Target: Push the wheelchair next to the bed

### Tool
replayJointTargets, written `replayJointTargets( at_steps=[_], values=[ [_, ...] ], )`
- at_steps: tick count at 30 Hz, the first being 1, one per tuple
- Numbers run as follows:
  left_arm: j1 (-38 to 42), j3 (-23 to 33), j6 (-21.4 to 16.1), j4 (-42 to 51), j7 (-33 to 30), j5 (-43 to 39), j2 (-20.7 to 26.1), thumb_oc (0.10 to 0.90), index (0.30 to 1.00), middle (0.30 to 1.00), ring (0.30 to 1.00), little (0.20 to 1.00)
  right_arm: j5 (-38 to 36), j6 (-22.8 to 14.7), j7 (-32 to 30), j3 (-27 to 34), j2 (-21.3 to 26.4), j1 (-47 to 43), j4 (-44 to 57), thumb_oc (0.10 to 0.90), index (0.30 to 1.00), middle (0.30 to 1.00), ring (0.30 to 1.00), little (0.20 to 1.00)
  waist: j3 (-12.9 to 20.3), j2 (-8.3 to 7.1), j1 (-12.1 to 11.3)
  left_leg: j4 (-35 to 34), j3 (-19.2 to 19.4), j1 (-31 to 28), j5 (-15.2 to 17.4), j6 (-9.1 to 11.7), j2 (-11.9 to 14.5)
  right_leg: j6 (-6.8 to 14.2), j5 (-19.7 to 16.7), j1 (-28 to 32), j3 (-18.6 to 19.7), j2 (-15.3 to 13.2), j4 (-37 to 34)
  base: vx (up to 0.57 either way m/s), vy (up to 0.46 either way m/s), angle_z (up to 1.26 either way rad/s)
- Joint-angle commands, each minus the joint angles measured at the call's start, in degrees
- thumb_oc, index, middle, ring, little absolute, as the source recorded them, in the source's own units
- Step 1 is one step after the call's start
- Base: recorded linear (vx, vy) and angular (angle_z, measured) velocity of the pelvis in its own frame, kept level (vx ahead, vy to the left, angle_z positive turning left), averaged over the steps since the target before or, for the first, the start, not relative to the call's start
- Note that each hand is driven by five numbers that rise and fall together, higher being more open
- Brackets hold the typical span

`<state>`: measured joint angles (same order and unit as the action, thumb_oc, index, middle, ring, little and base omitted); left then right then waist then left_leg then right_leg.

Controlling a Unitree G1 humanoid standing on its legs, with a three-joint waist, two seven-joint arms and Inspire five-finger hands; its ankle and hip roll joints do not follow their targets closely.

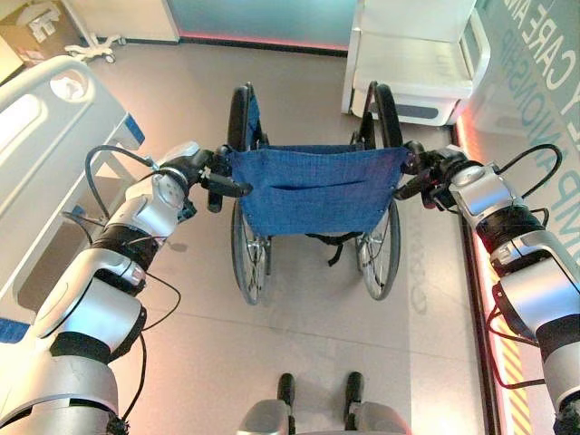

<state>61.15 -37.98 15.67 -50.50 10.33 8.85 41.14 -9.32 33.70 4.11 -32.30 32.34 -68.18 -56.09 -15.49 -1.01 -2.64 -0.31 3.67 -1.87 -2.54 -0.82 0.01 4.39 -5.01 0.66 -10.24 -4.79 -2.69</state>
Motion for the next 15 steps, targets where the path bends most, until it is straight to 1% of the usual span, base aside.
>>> replayJointTargets(
  at_steps=[1,2,3,5,6,8,9,10,11,12,13,14,15],
  values=[
    [-0.08,-3.95,2.46,-6.90,1.97,5.61,0.81,0.800,0.900,0.900,0.900,0.900,4.89,4.02,2.08,-4.41,3.93,-0.98,-7.90,0.800,0.900,0.900,0.900,0.900,0.08,-0.23,-0.02,5.03,1.73,3.84,6.95,-0.92,-1.61,-0.82,6.40,-2.52,-0.09,-0.14,6.34,0.00,0.000,0.00],
    [-0.09,-4.11,2.43,-6.96,2.08,5.73,0.54,0.800,0.900,0.900,0.900,0.900,4.36,2.57,1.33,-4.57,3.64,-0.88,-7.97,0.800,0.900,0.900,0.900,0.900,0.08,-0.21,-0.01,5.01,1.75,3.82,6.93,-0.90,-1.62,-0.81,6.39,-2.50,-0.08,-0.15,6.33,0.00,0.000,0.00],
    [-0.10,-4.16,2.28,-7.08,2.12,5.89,0.15,0.800,0.900,0.900,0.900,0.900,3.40,-0.34,0.56,-4.82,3.29,-0.80,-7.65,0.800,0.900,0.900,0.900,0.900,0.07,-0.20,0.00,5.02,1.64,3.81,6.93,-0.91,-1.65,-0.83,6.41,-2.50,-0.03,-0.14,6.37,0.00,0.000,0.00],
    [-0.25,-4.25,2.21,-6.96,2.10,6.01,-0.39,0.800,0.900,0.900,0.900,0.900,2.75,-1.77,-0.50,-4.97,2.76,-0.75,-6.59,0.800,0.900,0.900,0.900,0.900,0.07,-0.16,0.06,5.03,1.60,3.84,6.88,-0.89,-1.66,-0.86,6.39,-2.56,0.03,-0.16,6.39,0.00,0.000,0.00],
    [-0.34,-4.31,2.13,-6.99,2.01,5.91,-0.84,0.800,0.900,0.900,0.900,0.900,1.77,-3.84,-0.93,-5.19,2.38,-0.77,-5.96,0.800,0.900,0.900,0.900,0.900,0.11,-0.10,0.07,5.10,1.57,3.85,6.90,-0.87,-1.69,-0.85,6.38,-2.53,0.04,-0.18,6.38,0.01,0.013,-0.03],
    [-0.66,-4.18,1.50,-7.10,2.28,6.03,-1.49,0.800,0.900,0.900,0.900,0.900,0.52,-6.83,-2.56,-5.29,1.76,-0.71,-4.64,0.800,0.900,0.900,0.900,0.900,0.28,0.00,0.08,5.12,1.45,3.84,6.86,-0.77,-1.74,-0.88,6.36,-2.43,-0.03,-0.23,6.28,0.01,0.008,-0.02],
    [-0.89,-4.12,1.35,-6.81,2.57,5.91,-1.82,0.800,0.900,0.900,0.900,0.900,-0.74,-8.87,-3.87,-5.33,1.59,-0.72,-3.71,0.522,0.484,0.484,0.484,0.484,0.33,0.10,0.04,5.14,1.38,3.84,6.82,-0.67,-1.74,-0.86,6.33,-2.38,-0.11,-0.25,6.24,0.00,0.000,0.00],
    [-1.31,-3.73,0.76,-6.39,2.61,6.01,-2.06,0.596,0.594,0.594,0.594,0.594,-1.14,-9.54,-5.11,-5.00,1.42,-0.53,-2.35,0.400,0.300,0.300,0.300,0.300,0.39,0.18,0.04,5.19,1.31,3.87,6.75,-0.60,-1.76,-0.84,6.33,-2.41,-0.13,-0.29,6.31,0.00,0.000,0.00],
    [-2.03,-3.64,0.02,-5.50,2.30,5.92,-2.50,0.400,0.300,0.300,0.300,0.300,-1.92,-10.65,-5.13,-4.47,1.30,-0.01,-0.47,0.400,0.300,0.300,0.300,0.300,0.50,0.32,0.08,5.14,1.24,3.94,6.70,-0.51,-1.78,-0.74,6.22,-2.52,-0.18,-0.38,6.33,0.00,0.000,0.00],
    [-2.08,-3.64,-0.07,-5.42,2.38,5.99,-2.54,0.400,0.300,0.300,0.300,0.300,-2.11,-10.59,-5.18,-4.43,1.30,0.05,-0.33,0.400,0.300,0.300,0.300,0.300,0.52,0.33,0.09,5.13,1.23,3.95,6.69,-0.51,-1.79,-0.73,6.21,-2.54,-0.18,-0.39,6.34,0.01,0.014,0.03],
    [-2.43,-3.65,-0.55,-4.89,2.81,6.22,-2.67,0.400,0.300,0.300,0.300,0.300,-3.61,-10.62,-7.18,-3.95,1.33,0.42,0.50,0.400,0.300,0.300,0.300,0.300,0.50,0.41,0.09,5.09,1.11,4.03,6.62,-0.49,-1.84,-0.72,6.18,-2.63,-0.22,-0.40,6.38,0.00,0.000,0.00],
    [-2.76,-3.73,-0.67,-4.30,2.99,6.46,-2.78,0.400,0.300,0.300,0.300,0.300,-3.60,-10.54,-8.69,-3.50,1.39,0.65,1.36,0.400,0.300,0.300,0.300,0.300,0.53,0.51,0.09,5.06,1.07,4.09,6.55,-0.46,-1.87,-0.70,6.15,-2.70,-0.25,-0.42,6.42,0.00,0.000,0.00],
    [-3.48,-3.33,-0.94,-3.48,3.01,7.22,-2.78,0.400,0.300,0.300,0.300,0.300,-3.32,-12.30,-8.42,-2.84,1.81,1.24,2.73,0.400,0.300,0.300,0.300,0.300,0.47,0.63,0.12,5.07,0.74,4.08,6.72,-0.67,-1.98,-0.83,6.32,-2.68,-0.01,-0.28,6.49,0.00,0.000,0.00]
  ],
)
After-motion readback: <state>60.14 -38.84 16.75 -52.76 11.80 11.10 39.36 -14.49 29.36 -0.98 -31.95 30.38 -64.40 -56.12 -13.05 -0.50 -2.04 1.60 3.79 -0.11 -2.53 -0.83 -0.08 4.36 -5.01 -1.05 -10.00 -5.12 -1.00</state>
